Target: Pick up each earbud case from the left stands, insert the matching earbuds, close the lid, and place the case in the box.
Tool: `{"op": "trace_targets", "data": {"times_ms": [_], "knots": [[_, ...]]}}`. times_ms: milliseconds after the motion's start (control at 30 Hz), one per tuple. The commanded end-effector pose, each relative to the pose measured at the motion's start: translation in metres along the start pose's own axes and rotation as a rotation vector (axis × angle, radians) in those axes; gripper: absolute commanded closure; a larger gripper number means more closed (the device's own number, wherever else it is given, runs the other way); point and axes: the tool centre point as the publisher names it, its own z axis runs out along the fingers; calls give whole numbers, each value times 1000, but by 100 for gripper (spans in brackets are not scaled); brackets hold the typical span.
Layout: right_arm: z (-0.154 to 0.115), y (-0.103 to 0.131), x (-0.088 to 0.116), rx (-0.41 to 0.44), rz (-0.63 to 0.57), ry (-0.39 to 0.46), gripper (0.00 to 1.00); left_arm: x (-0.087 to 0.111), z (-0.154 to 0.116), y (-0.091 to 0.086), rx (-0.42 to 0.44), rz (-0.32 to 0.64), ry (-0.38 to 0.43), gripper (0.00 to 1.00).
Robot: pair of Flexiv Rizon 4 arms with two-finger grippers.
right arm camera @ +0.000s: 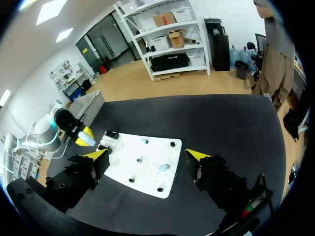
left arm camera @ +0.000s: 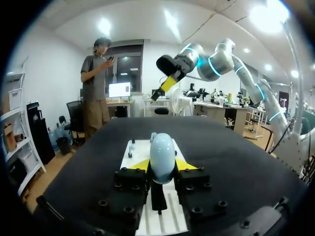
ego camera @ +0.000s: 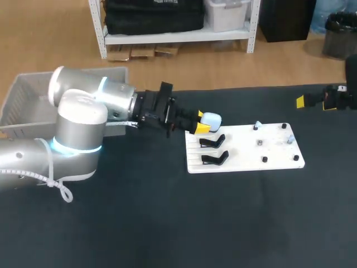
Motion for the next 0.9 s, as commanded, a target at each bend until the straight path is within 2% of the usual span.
{"op": "trace_targets", "data": {"times_ms": [33, 900], "knots": [[0, -1, 0, -2, -1, 1, 0, -11, -5, -18, -72, 16, -34, 100], [0, -1, 0, -2, -1, 1, 0, -14, -5, -19, -74, 16, -37, 100]]}}
